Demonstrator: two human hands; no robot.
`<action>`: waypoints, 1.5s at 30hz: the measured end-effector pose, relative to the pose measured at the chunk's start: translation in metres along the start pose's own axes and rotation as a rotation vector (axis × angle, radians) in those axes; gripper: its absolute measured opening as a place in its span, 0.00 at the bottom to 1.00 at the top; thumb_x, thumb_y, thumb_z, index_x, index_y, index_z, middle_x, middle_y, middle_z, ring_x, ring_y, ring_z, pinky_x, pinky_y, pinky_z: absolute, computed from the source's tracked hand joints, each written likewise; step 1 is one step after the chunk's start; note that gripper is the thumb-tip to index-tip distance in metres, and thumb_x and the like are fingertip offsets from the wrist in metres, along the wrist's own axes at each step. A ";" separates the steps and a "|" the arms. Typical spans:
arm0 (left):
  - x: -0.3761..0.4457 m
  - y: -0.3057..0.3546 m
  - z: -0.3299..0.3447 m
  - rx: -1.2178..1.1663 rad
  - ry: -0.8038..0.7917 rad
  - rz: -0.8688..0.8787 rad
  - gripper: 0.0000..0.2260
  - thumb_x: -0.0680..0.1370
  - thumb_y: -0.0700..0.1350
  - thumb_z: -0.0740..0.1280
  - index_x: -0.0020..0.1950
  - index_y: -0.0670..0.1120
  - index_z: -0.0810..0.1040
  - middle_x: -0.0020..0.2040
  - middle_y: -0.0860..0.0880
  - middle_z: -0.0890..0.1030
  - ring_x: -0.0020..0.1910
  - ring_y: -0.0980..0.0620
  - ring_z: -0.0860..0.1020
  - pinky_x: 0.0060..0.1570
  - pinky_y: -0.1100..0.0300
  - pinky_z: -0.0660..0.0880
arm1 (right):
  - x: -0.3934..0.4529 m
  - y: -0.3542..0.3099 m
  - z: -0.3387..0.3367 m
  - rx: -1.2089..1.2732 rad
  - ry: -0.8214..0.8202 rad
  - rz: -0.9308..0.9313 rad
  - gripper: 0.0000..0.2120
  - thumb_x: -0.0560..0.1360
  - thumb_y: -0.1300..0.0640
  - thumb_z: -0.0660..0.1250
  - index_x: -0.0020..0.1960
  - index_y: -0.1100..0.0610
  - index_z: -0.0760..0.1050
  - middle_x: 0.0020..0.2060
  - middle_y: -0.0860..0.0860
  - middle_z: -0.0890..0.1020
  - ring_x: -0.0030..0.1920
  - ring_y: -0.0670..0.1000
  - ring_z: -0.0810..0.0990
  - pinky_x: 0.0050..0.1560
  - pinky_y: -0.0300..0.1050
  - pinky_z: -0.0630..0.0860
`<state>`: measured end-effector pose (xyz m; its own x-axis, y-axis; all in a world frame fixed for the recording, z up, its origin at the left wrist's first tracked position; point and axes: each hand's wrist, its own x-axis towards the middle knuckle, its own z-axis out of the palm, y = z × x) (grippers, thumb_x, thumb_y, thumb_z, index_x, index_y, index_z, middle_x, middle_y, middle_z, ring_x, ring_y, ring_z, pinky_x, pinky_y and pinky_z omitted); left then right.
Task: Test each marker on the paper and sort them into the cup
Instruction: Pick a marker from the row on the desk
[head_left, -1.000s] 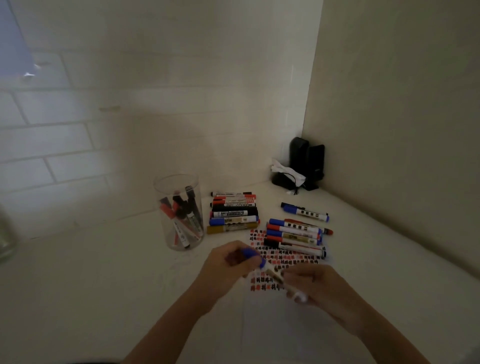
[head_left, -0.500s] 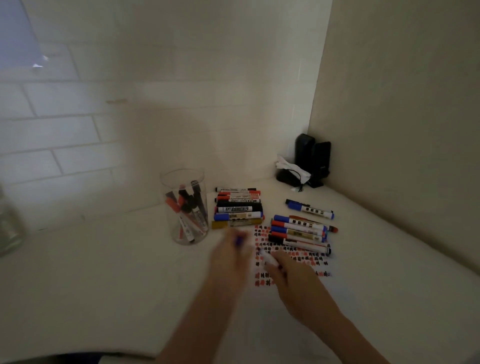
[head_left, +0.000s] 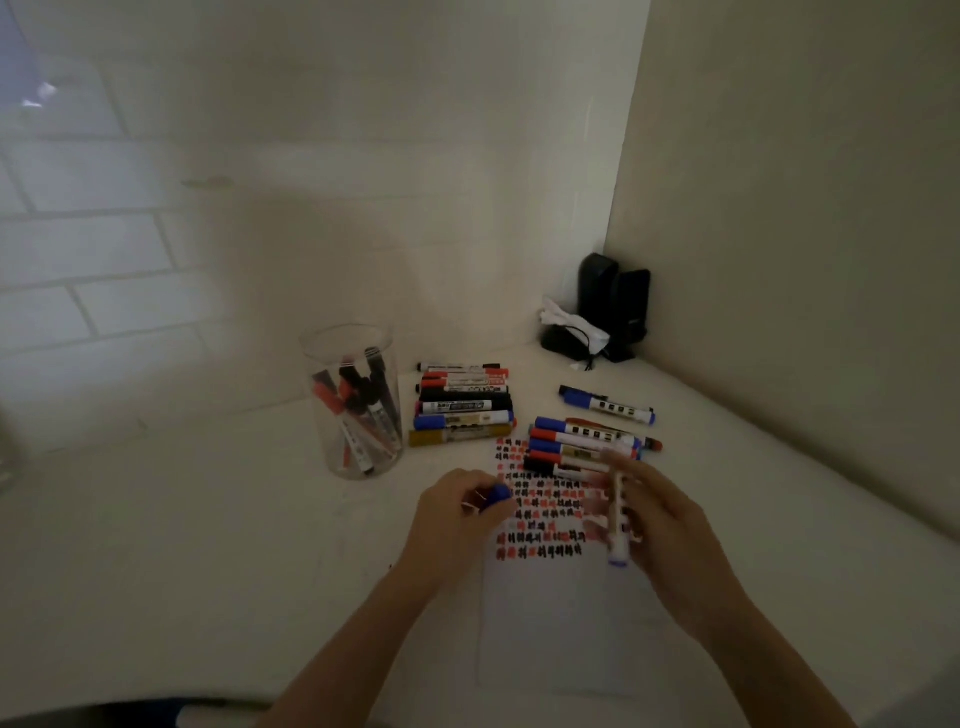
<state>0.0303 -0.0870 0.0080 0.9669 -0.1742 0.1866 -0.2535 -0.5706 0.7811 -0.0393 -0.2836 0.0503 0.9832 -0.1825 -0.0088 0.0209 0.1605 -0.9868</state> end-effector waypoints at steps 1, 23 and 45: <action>0.002 -0.001 0.001 0.030 0.007 0.026 0.07 0.75 0.50 0.70 0.52 0.53 0.79 0.47 0.58 0.77 0.45 0.63 0.74 0.43 0.77 0.68 | 0.001 -0.001 -0.003 0.190 0.004 0.076 0.14 0.80 0.60 0.58 0.59 0.49 0.79 0.51 0.57 0.84 0.46 0.54 0.84 0.47 0.53 0.82; 0.004 -0.022 0.019 0.447 -0.240 0.303 0.35 0.67 0.75 0.60 0.71 0.62 0.63 0.70 0.61 0.66 0.69 0.61 0.61 0.71 0.58 0.54 | 0.015 0.048 -0.017 -0.729 0.198 -0.142 0.08 0.72 0.49 0.71 0.46 0.44 0.72 0.38 0.33 0.75 0.38 0.22 0.73 0.33 0.19 0.68; 0.000 -0.018 0.017 0.557 -0.325 0.366 0.24 0.71 0.73 0.55 0.66 0.71 0.66 0.71 0.61 0.60 0.71 0.57 0.55 0.69 0.57 0.48 | 0.013 0.051 -0.023 -0.771 0.215 -0.158 0.07 0.72 0.47 0.71 0.46 0.46 0.75 0.37 0.32 0.73 0.36 0.30 0.74 0.33 0.19 0.69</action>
<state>0.0341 -0.0901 -0.0158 0.7821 -0.6107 0.1235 -0.6188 -0.7382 0.2685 -0.0297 -0.3006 -0.0037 0.9213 -0.3415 0.1860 -0.0513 -0.5809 -0.8124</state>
